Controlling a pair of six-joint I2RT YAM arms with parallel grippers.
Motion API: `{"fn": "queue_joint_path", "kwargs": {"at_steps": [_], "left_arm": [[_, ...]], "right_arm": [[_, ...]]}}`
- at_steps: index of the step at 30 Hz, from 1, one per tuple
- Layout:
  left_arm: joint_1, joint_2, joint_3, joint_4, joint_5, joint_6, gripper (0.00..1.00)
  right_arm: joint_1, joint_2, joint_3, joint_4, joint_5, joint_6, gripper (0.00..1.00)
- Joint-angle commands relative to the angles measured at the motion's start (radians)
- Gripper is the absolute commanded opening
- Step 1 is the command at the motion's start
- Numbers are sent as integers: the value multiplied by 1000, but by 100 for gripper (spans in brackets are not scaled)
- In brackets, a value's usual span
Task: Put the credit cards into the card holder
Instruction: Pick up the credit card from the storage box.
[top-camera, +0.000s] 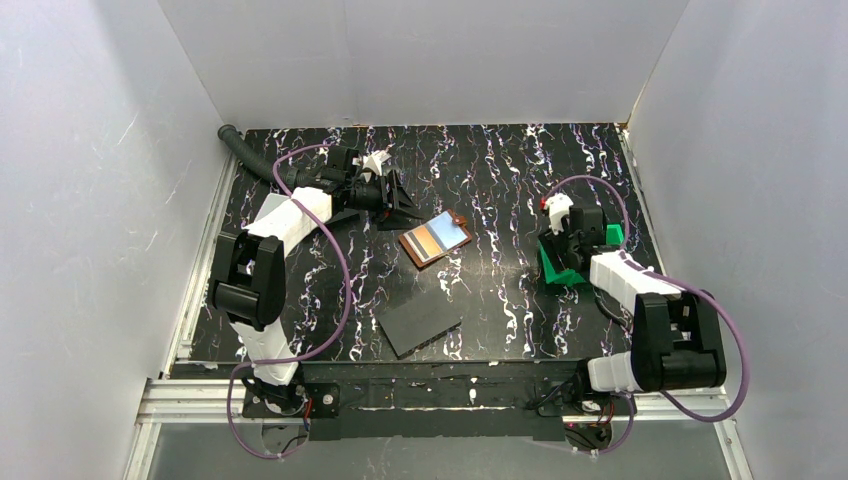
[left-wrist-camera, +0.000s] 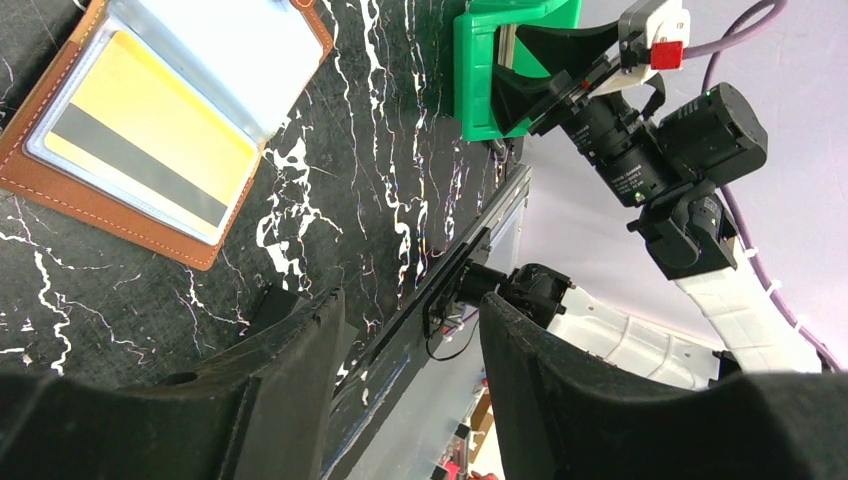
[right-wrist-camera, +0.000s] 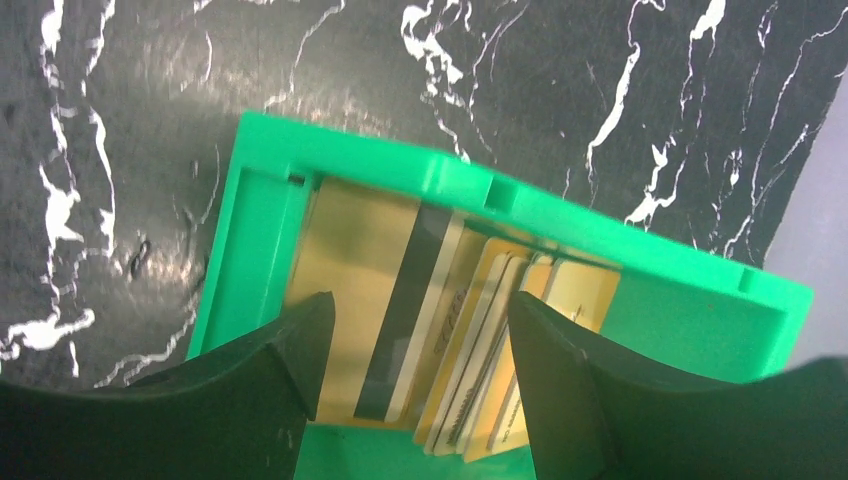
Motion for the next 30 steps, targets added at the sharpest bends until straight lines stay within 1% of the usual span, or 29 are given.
{"fn": "queue_joint_path", "kwargs": {"at_steps": [1,3,5,7,9,11,12,13,14,15,16,17,18,19,20,22,24,28,30], "left_arm": [[7,-6,-10,7,30,5,51],[6,-4,-11,6,29,6,51],[6,-1,-8,2,29,5,51],[8,2,-8,2,30,6,51],[9,-1,-7,2,30,6,51],[8,-1,-8,2,30,5,51],[8,-1,-8,2,30,6,51],[8,-1,-8,2,30,4,51],[8,-1,-8,2,30,4,51],[8,-1,-8,2,30,4,51],[8,-2,-7,2,30,5,51],[9,-4,-7,2,30,5,51],[8,-6,-7,2,29,6,51],[7,-7,-8,2,28,6,51],[8,-8,-7,2,28,6,51],[9,-7,-8,2,30,4,51],[7,-6,-7,5,31,3,51],[9,-3,-11,6,30,3,51],[7,-1,-11,7,31,3,51]], "right_arm": [[-3,81,28,-1,-61,74,70],[-3,99,33,4,-66,92,63],[-5,104,32,8,-66,100,52],[-6,95,24,16,-55,108,45],[-6,75,14,23,-59,120,36],[-6,59,9,22,-52,121,31],[-6,53,6,24,-31,123,28],[-6,51,4,28,19,130,22],[-6,51,5,32,81,142,17],[-6,49,5,37,145,144,19],[-6,45,1,38,196,136,27],[-6,35,-6,38,251,129,40],[-6,19,-15,74,301,130,54],[-6,-4,-28,90,325,126,64],[-6,-28,-44,106,319,116,70],[-6,-85,-70,118,229,93,76],[-6,-124,-86,125,146,103,79],[-8,-117,-103,137,118,149,87],[-15,-115,-105,143,71,180,92]]}}
